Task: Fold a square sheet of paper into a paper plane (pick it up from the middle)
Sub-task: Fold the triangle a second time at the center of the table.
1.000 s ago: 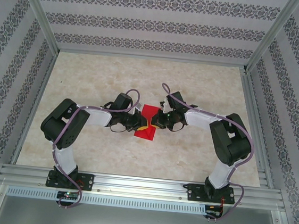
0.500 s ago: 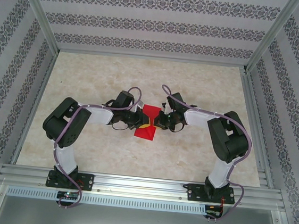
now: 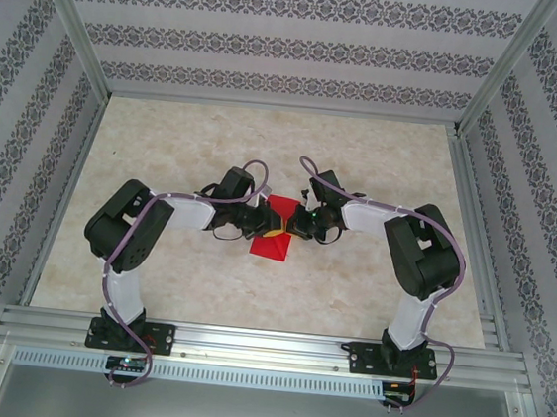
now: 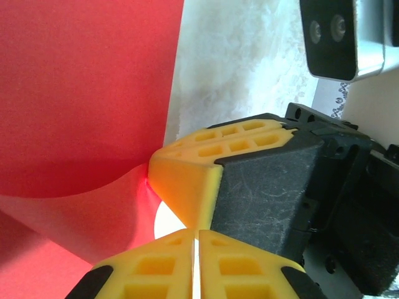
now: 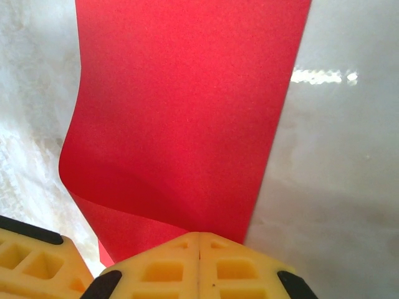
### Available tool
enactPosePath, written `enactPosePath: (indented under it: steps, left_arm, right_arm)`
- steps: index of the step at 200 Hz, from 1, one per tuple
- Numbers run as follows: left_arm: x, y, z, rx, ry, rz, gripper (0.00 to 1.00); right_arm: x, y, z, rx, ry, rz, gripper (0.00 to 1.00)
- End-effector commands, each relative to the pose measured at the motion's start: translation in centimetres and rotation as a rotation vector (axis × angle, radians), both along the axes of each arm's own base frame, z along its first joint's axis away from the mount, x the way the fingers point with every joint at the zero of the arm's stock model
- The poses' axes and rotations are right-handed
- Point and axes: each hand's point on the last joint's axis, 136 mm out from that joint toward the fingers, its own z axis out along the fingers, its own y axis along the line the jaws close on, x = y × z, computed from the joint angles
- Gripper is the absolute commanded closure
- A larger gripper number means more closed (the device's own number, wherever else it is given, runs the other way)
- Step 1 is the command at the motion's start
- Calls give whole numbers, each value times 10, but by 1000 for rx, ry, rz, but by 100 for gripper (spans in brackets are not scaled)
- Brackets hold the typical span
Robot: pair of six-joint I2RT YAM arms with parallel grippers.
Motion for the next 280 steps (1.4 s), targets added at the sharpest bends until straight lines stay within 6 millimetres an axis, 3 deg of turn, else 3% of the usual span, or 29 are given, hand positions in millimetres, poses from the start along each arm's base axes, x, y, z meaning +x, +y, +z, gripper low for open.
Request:
enactPosePath:
  steps: [1, 280]
  left_arm:
    - [-5, -7, -5, 7, -7, -42, 88]
    - [-14, 9, -33, 130, 42, -23, 91]
  right_arm:
    - [12, -3, 1, -16, -29, -5, 94]
    - [14, 2, -1, 11, -17, 19, 95]
